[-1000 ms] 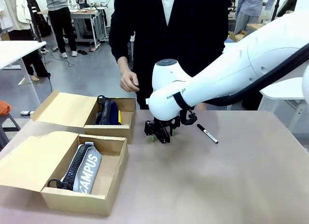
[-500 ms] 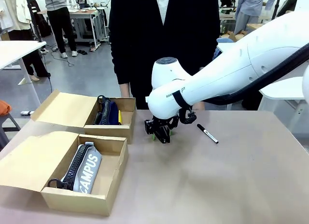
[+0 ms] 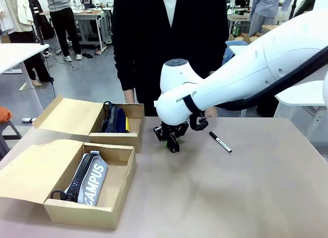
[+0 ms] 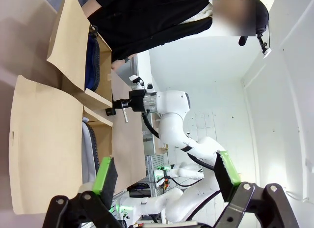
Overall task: Place items inside the box.
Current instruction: Pick up a Pencil pouch or Stapler and place it inside the Mailer Box closest to the robot.
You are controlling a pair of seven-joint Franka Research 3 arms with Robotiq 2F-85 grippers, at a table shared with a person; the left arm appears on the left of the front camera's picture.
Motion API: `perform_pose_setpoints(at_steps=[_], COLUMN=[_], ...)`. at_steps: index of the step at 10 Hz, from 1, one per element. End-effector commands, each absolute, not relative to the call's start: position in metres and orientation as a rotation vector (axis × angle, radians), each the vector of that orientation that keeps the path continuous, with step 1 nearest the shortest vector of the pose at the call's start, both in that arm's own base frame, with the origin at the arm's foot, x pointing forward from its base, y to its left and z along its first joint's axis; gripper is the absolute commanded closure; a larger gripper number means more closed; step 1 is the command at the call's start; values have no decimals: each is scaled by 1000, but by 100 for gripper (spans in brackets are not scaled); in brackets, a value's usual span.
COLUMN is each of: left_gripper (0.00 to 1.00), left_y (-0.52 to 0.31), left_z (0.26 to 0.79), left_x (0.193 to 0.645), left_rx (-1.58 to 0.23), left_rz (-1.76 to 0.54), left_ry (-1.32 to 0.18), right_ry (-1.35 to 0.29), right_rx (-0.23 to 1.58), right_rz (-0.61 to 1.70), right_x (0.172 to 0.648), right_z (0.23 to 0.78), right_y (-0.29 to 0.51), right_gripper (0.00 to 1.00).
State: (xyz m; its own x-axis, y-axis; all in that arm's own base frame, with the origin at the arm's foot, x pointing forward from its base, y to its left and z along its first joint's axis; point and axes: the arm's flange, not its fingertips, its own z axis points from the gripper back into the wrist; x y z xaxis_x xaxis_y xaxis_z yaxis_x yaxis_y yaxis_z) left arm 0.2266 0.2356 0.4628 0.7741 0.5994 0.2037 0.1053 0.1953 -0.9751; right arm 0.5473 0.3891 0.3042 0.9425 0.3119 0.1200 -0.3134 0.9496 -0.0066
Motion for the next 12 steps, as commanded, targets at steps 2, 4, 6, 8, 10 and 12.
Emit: perform_pose_setpoints(at_steps=[2, 4, 6, 8, 10, 12], left_gripper=[0, 0, 0, 0, 0, 0], left_y=[235, 235, 235, 235, 235, 235], left_z=[464, 464, 464, 464, 464, 464], left_x=[225, 225, 225, 225, 225, 225], left_rx=[-1360, -1360, -1360, -1360, -1360, -1360], left_rz=[366, 366, 366, 366, 366, 366], left_ry=[-656, -656, -656, -656, -656, -656], right_ry=[-147, -26, 130, 209, 292, 224], right_rx=[12, 50, 81, 79, 126, 48], right_rz=[275, 25, -169, -98, 243, -66], right_x=[531, 492, 425, 352, 306, 341], right_z=[321, 371, 427, 449, 466, 460], right_y=[388, 382, 365, 361, 342, 371], right_gripper=[100, 100, 100, 100, 100, 100])
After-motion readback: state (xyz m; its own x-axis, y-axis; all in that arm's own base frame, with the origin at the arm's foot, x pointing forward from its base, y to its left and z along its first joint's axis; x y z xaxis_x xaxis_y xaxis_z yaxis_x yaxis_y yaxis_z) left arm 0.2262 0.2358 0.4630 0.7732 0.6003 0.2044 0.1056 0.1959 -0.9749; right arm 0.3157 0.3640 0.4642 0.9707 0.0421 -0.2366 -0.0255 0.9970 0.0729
